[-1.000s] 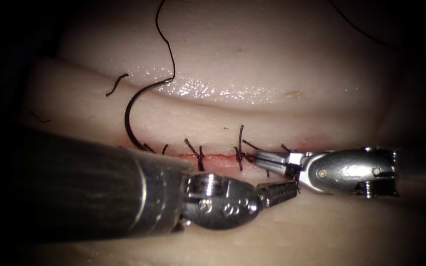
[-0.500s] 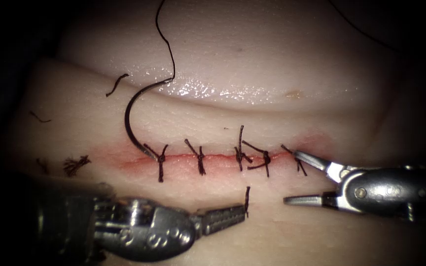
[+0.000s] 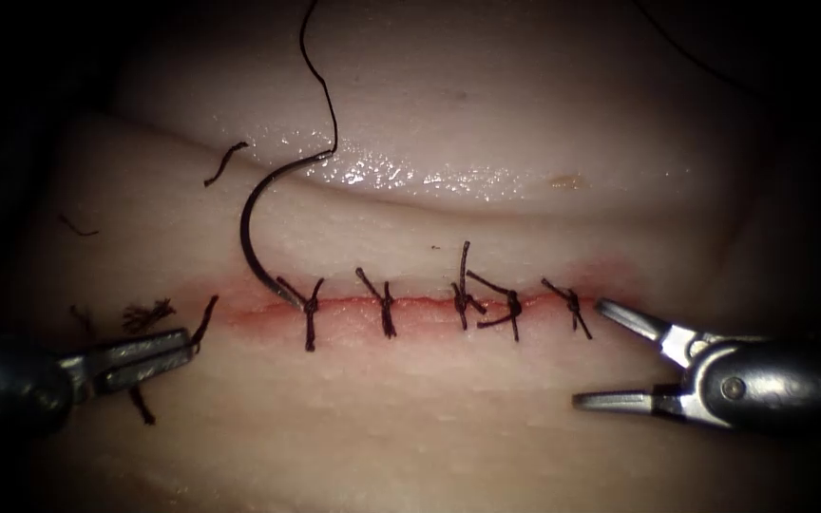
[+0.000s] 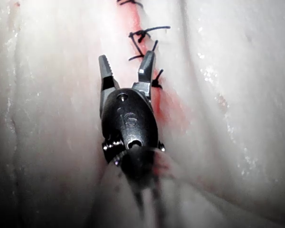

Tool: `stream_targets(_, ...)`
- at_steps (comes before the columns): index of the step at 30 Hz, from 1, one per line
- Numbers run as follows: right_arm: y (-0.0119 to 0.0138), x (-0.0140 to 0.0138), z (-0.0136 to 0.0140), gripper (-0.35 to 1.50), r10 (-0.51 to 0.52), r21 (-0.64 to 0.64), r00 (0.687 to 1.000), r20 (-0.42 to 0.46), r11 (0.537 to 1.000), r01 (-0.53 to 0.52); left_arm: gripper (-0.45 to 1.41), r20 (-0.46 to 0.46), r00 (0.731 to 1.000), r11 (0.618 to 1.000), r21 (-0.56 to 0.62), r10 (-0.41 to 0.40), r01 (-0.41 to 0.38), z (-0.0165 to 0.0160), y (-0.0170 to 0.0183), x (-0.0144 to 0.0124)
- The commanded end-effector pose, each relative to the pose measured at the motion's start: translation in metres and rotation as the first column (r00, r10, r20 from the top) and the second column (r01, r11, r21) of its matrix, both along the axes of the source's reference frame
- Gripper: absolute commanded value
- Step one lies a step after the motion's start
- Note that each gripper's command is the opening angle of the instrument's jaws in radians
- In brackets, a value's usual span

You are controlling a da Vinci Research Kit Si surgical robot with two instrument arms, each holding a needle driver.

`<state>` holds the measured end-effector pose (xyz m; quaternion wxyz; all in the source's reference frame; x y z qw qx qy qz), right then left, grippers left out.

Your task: Wound Closure

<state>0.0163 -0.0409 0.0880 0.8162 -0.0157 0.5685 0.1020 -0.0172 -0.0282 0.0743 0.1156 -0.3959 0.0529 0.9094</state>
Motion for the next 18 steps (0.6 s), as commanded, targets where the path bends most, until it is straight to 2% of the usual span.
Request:
stream_targets(1,-0.0001,0.0009,0.0009,1.45,0.0,0.0,1.0,0.0,1.0,0.0,-0.45,-0.002,1.0,1.0,0.008,-0.008,0.008,0.0012,-0.0006,-0.0003)
stream_targets(5,0.0001,0.0014,0.0011,1.45,0.007,0.0,1.0,0.005,1.0,-0.007,-0.45,-0.041,0.999,0.998,0.063,-0.015,0.018,0.0029,-0.0015,-0.0005)
stream_targets(10,-0.0001,0.0021,0.0009,1.45,0.012,0.0,1.0,0.007,1.0,-0.012,-0.45,-0.095,0.994,0.984,0.173,0.061,-0.044,0.0052,-0.0027,-0.0011)
stream_targets(14,-0.0003,0.0021,0.0007,1.45,0.012,0.0,1.0,0.006,1.0,-0.012,-0.45,-0.186,0.971,0.955,0.283,0.151,-0.094,0.0071,-0.0031,-0.0011)
stream_targets(17,-0.0004,0.0021,0.0006,1.45,0.012,0.0,1.0,0.007,1.0,-0.012,-0.45,-0.255,0.942,0.919,0.378,0.218,-0.111,0.0084,-0.0027,-0.0008)
stream_targets(18,-0.0004,0.0021,0.0006,1.45,0.012,0.0,1.0,0.006,1.0,-0.012,-0.38,-0.273,0.933,0.908,0.404,0.236,-0.111,0.0087,-0.0025,-0.0007)
